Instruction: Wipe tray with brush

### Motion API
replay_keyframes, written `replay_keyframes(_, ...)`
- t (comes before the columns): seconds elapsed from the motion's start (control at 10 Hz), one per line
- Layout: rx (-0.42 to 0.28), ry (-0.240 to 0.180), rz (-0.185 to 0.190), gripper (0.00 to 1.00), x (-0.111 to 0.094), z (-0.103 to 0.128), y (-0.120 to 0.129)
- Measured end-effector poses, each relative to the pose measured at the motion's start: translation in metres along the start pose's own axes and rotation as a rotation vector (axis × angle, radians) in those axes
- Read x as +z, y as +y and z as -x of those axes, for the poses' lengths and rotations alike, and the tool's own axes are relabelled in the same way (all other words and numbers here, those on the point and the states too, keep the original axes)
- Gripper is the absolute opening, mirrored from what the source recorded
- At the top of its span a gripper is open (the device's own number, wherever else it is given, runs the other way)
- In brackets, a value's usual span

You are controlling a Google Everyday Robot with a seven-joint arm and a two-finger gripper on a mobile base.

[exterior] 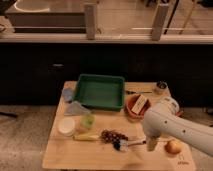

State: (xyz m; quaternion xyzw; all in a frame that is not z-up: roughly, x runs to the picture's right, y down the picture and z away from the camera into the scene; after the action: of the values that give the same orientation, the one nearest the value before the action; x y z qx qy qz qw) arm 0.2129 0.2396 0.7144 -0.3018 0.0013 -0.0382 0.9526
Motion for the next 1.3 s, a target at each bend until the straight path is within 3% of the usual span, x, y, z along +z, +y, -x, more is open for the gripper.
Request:
replay_keyframes(0.9, -0.007, 0.009, -0.046, 0.80, 0.037, 0.032, -0.032)
replay_keyframes(1.3, 0.022, -0.027, -0.010, 0.80, 0.056, 0.034, -0.025)
